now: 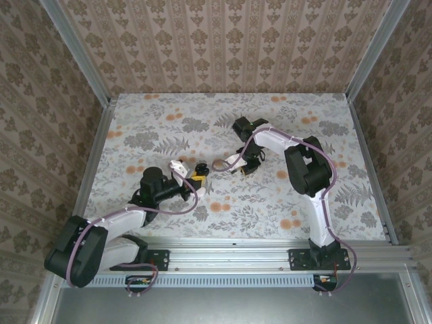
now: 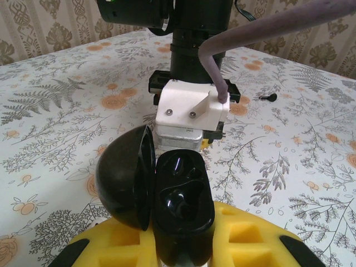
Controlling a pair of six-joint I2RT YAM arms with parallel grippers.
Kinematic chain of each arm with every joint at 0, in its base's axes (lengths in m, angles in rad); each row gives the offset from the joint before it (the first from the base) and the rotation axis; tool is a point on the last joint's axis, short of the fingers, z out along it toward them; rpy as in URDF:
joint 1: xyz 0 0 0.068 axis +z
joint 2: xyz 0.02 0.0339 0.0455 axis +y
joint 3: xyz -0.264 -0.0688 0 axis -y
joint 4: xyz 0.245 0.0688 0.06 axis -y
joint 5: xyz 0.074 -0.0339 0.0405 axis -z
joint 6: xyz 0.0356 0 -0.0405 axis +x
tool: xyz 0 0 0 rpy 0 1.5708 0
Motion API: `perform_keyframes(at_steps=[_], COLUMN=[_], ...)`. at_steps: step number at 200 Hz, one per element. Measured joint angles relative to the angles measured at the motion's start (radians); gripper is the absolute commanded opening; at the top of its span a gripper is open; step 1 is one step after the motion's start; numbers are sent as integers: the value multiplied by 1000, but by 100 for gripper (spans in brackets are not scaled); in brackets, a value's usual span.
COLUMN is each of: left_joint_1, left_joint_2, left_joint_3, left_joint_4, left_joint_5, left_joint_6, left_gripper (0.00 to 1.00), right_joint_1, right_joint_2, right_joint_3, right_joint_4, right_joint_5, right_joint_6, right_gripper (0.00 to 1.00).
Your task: Insert wireless bluetooth earbuds into charging case
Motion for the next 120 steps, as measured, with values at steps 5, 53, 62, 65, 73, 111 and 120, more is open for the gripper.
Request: perform_keyframes(at_steps=[5,53,62,65,73,111,120], left_joint_1=[0,0,0,0,-1,-25,-38], left_joint_2=[5,41,41,41,41,84,111], left_joint_3=[0,0,0,1,1,4,3], left_joint_4=[0,-10,-14,-15,-16,37,80], left_joint_5=[0,-2,-4,-5,-7,-29,-39], left_joint_6=[0,16,24,26,32,38,38], left_gripper=[12,12,12,12,12,11,11], right_joint_1=[0,0,0,0,0,-14,-23], right_joint_2=[-11,-168,-216,-232,-282,-549,-599], right_joint_3=[-19,-225,-263,-276,-314,-525,-576], right_joint_4=[16,167,196,206,236,437,492], right_joint_5=[-3,-85,-109,-116,-141,-288,-330], right_joint_6=[9,117,150,162,192,378,432], right_gripper=[20,20,20,21,21,21,21])
